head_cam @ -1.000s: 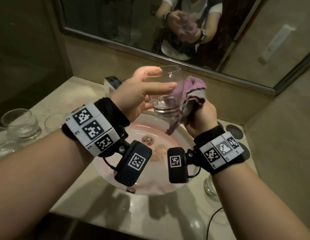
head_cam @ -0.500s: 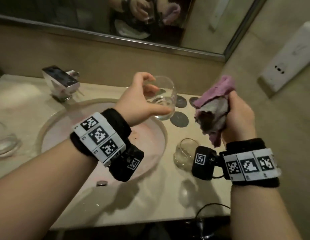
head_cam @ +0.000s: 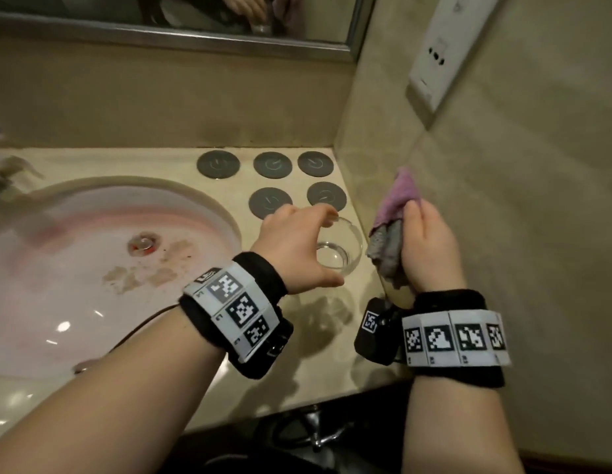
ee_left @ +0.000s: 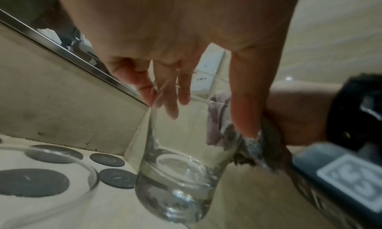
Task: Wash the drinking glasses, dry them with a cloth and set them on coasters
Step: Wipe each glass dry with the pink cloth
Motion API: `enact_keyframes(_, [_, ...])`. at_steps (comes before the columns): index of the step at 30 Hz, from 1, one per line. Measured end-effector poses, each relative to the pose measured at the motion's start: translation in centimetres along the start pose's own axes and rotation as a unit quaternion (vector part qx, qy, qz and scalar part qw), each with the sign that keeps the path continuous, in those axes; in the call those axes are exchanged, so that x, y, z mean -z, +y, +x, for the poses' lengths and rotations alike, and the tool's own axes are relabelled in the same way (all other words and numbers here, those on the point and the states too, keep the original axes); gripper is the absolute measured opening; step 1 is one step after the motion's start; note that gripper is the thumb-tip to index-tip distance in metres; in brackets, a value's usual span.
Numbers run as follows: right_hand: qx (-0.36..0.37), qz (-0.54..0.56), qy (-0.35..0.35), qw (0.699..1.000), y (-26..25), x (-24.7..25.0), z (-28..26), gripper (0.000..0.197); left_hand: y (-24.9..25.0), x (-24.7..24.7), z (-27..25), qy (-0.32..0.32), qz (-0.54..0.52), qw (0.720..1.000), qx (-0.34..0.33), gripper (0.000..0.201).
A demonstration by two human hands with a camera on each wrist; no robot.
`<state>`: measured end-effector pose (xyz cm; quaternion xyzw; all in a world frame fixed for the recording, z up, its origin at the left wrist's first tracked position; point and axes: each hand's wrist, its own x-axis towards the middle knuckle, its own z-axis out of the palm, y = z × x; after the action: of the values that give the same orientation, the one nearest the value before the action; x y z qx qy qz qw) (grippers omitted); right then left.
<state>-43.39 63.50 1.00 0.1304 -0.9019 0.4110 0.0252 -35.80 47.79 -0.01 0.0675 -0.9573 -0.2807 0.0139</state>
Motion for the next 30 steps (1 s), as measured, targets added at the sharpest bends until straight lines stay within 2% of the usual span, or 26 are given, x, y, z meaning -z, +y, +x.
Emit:
enact_keyframes(6, [0.013, 0.003, -0.006, 1.000, 0.9, 0.0, 1.4, 0.030, 0.7, -3.5, 2.2, -0.051, 0.140, 0.989, 0.021, 0.082])
enact_keyframes(12, [-0.008, 0.016, -0.026, 0.999, 1.2, -0.6, 2.1, 0.034, 0.7, -5.3, 3.6, -0.079, 0.204, 0.975, 0.045, 0.075])
enact_keyframes(18, [-0.001, 0.029, -0.036, 0.999, 1.1, -0.7, 2.6, 0.033, 0.7, -6.2, 4.7, -0.109, 0.221, 0.968, 0.050, 0.076])
enact_keyframes(25, [0.006, 0.035, -0.031, 0.999, 1.2, -0.5, 2.9, 0.034, 1.0, -6.4, 5.5, -0.114, 0.215, 0.968, 0.060, 0.077])
enact_keyframes(30, [0.000, 0.076, -0.016, 0.997, 0.6, -0.4, 2.7, 0.032, 1.6, -5.3, 5.2, -0.093, 0.179, 0.979, 0.042, 0.093])
